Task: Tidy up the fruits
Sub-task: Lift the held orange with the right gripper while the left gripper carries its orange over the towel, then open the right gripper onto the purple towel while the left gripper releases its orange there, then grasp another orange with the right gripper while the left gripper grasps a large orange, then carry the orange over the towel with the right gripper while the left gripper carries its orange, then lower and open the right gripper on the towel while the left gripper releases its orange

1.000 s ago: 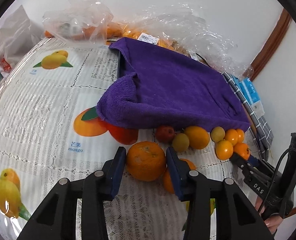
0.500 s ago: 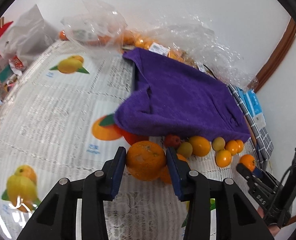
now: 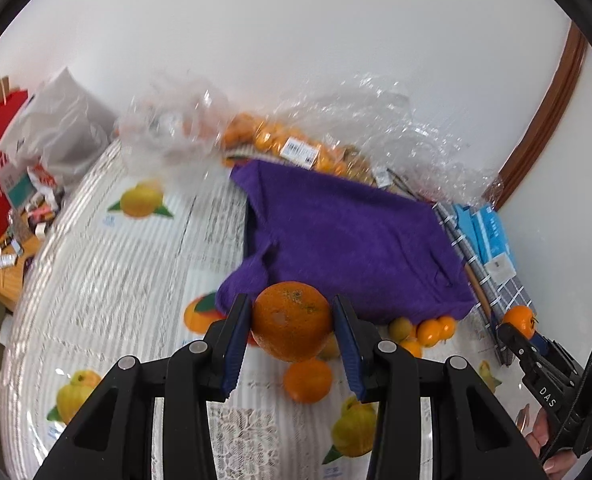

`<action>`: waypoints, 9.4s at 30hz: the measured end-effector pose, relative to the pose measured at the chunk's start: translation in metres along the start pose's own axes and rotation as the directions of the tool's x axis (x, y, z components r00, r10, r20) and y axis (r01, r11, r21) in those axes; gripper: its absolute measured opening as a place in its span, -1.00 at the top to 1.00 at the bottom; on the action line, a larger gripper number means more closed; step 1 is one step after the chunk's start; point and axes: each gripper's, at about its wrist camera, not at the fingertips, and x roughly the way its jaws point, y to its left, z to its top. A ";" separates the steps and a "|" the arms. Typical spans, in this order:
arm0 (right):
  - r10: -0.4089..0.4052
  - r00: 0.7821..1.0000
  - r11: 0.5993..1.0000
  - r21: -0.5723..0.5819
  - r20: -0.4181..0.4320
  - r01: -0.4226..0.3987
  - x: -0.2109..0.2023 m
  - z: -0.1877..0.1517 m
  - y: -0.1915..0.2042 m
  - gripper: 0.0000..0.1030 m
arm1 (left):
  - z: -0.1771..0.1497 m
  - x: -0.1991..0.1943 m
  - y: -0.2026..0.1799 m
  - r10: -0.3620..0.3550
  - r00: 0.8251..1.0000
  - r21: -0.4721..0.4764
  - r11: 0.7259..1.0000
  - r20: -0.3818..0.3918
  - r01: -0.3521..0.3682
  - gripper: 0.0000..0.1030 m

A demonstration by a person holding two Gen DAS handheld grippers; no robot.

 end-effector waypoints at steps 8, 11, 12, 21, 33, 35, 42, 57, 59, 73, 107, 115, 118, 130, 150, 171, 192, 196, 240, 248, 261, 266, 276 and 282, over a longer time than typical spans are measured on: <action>0.002 1.000 1.000 -0.005 0.031 -0.001 0.004 0.028 0.000 0.18 | 0.027 0.004 -0.011 0.002 1.000 0.023 1.000 0.025 -0.002 0.24; -0.001 0.999 1.000 -0.008 0.033 0.001 0.012 0.039 -0.001 0.18 | 0.040 0.013 -0.015 0.008 1.000 0.052 0.999 0.031 -0.009 0.24; -0.004 0.999 1.000 -0.009 0.033 0.005 0.016 0.044 -0.002 0.18 | 0.045 0.016 -0.016 0.013 0.999 0.062 0.998 0.035 -0.015 0.24; -0.015 0.999 1.000 -0.016 0.041 0.015 0.059 0.079 -0.002 0.18 | 0.081 0.061 -0.026 -0.009 1.000 0.094 0.996 0.030 0.006 0.24; -0.028 0.999 1.000 -0.009 -0.039 0.028 0.145 0.083 -0.007 0.18 | 0.102 0.142 -0.036 -0.023 0.999 0.087 0.996 -0.042 0.027 0.24; -0.029 0.998 1.000 -0.005 -0.054 0.028 0.156 0.081 -0.009 0.18 | 0.102 0.153 -0.037 -0.028 0.998 0.088 0.996 -0.056 0.033 0.24; -0.032 0.993 0.999 -0.002 -0.111 0.032 0.184 0.071 -0.014 0.18 | 0.093 0.183 -0.039 -0.011 0.993 0.099 0.995 -0.120 0.023 0.24; -0.026 0.988 1.000 -0.007 -0.152 0.026 0.197 0.067 -0.010 0.18 | 0.088 0.200 -0.031 0.020 0.986 0.081 0.997 -0.168 -0.007 0.23; -0.027 0.988 1.000 -0.007 -0.153 0.026 0.198 0.067 -0.010 0.17 | 0.088 0.200 -0.032 0.021 0.985 0.083 0.997 -0.170 -0.006 0.23; -0.012 0.989 1.000 -0.014 -0.147 0.010 0.191 0.069 -0.008 -0.06 | 0.090 0.198 -0.034 0.040 0.984 0.099 0.995 -0.174 -0.023 0.08; -0.046 0.998 0.998 0.032 -0.052 0.047 0.001 -0.010 -0.006 -0.37 | -0.028 0.015 -0.013 0.044 0.997 0.088 0.995 -0.058 -0.039 -0.10; -0.016 0.995 0.999 0.040 -0.094 0.020 0.011 -0.047 -0.011 -0.37 | -0.065 0.025 0.007 0.077 0.994 0.060 0.996 -0.076 -0.072 -0.10; -0.024 0.995 0.998 0.052 -0.099 0.029 0.022 -0.062 -0.015 -0.31 | -0.079 0.036 0.015 0.088 0.991 0.058 0.995 -0.099 -0.083 -0.10; -0.029 0.997 0.999 0.027 -0.068 0.031 0.060 -0.058 -0.017 -0.03 | -0.098 0.042 0.014 0.061 0.996 0.138 0.989 -0.066 -0.052 -0.24; 0.041 0.998 0.998 0.058 -0.039 -0.039 0.092 -0.031 -0.027 0.24 | -0.087 0.057 -0.008 -0.072 0.997 0.146 0.987 -0.012 0.073 0.23; 0.041 0.999 0.998 0.052 -0.028 -0.039 0.071 -0.051 -0.031 0.54 | -0.086 0.048 0.000 -0.072 0.996 0.087 0.994 0.048 0.068 0.28; -0.033 0.999 0.998 0.047 -0.008 0.033 0.075 -0.047 -0.027 0.40 | -0.087 0.047 -0.002 -0.104 0.993 0.086 0.991 0.053 0.099 0.37; -0.014 1.000 0.996 0.091 0.020 0.012 0.070 -0.047 -0.036 0.40 | -0.088 0.040 -0.005 -0.108 0.990 0.105 0.990 0.094 0.098 0.45; 0.082 0.991 0.993 0.072 0.105 -0.090 0.047 -0.049 -0.035 0.40 | -0.097 0.025 -0.030 -0.089 0.996 0.134 0.987 0.012 0.086 0.27; 0.094 0.987 0.995 0.029 0.131 -0.099 0.038 -0.006 -0.024 0.40 | -0.038 0.028 -0.044 -0.069 0.990 0.139 0.989 0.126 0.052 0.26; 0.087 0.981 0.995 0.036 0.175 -0.095 0.078 0.040 -0.013 0.40 | 0.018 0.085 -0.038 -0.070 0.974 0.127 0.991 0.217 0.042 0.26; 0.050 0.987 0.996 0.061 0.151 -0.059 0.095 0.033 -0.024 0.40 | 0.017 0.097 -0.029 -0.074 0.976 0.087 0.995 0.205 0.057 0.26; 0.011 0.994 0.999 0.045 0.106 -0.016 0.113 0.028 -0.025 0.40 | 0.017 0.116 -0.012 -0.041 0.983 0.019 0.999 0.177 0.038 0.26; 0.024 0.997 0.999 0.022 0.072 -0.025 0.123 0.026 -0.016 0.40 | 0.012 0.124 -0.023 -0.027 0.987 0.069 0.997 0.156 0.017 0.26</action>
